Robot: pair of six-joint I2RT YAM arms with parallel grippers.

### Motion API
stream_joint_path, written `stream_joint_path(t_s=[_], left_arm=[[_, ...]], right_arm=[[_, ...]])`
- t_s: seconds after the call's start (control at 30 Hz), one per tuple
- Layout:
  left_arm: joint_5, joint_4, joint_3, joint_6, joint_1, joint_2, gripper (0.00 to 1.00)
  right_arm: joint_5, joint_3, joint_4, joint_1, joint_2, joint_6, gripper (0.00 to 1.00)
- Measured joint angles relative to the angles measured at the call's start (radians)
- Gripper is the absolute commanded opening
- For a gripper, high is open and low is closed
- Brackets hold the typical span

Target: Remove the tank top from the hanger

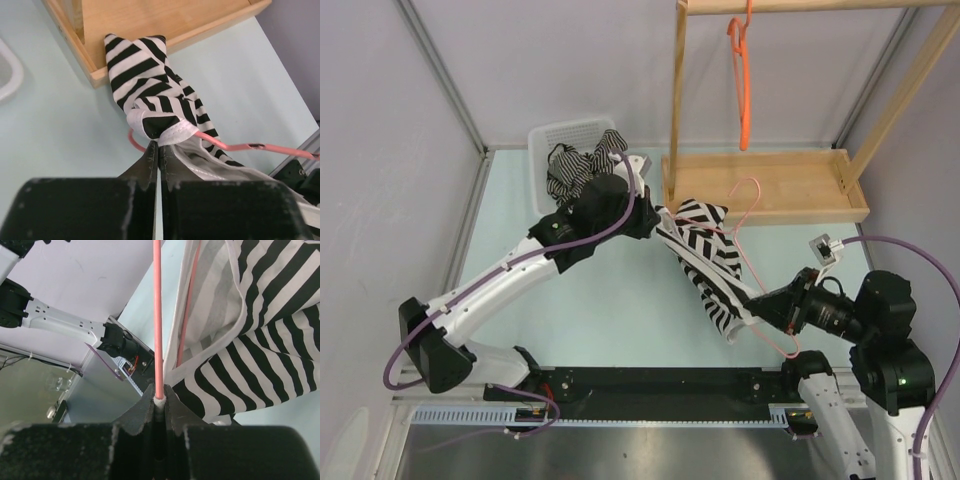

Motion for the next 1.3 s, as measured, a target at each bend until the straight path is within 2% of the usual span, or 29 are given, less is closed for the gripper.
stream_joint_path(t_s=[0.2, 0.53, 0.77, 1.1, 1.3], left_arm=[[0.010, -0.029, 0.040, -0.007, 0.055, 0.015, 0.00], [0.082, -0.055, 0.017, -0.039, 0.097, 0.004, 0.00], [0.119, -0.059, -0.015, -0.053, 0.125, -0.032, 0.00], [0.182, -0.045, -0.119, -0.054, 0.144, -0.092, 0.00], [0.248, -0.027, -0.216, -0.061, 0.156, -0.181, 0.00]], right_arm=[[-0.061, 0.044, -0.055, -0.065, -0.006, -0.074, 0.00], [-0.096, 0.055, -0.077, -0.034, -0.006, -0.100, 0.00], [-0.067, 0.091, -0.100, 0.070, 0.022, -0.148, 0.00], [0.044, 0.106, -0.066, 0.088, 0.018, -0.139, 0.00], [0.067, 0.086, 0.040, 0.092, 0.011, -0.088, 0.00]])
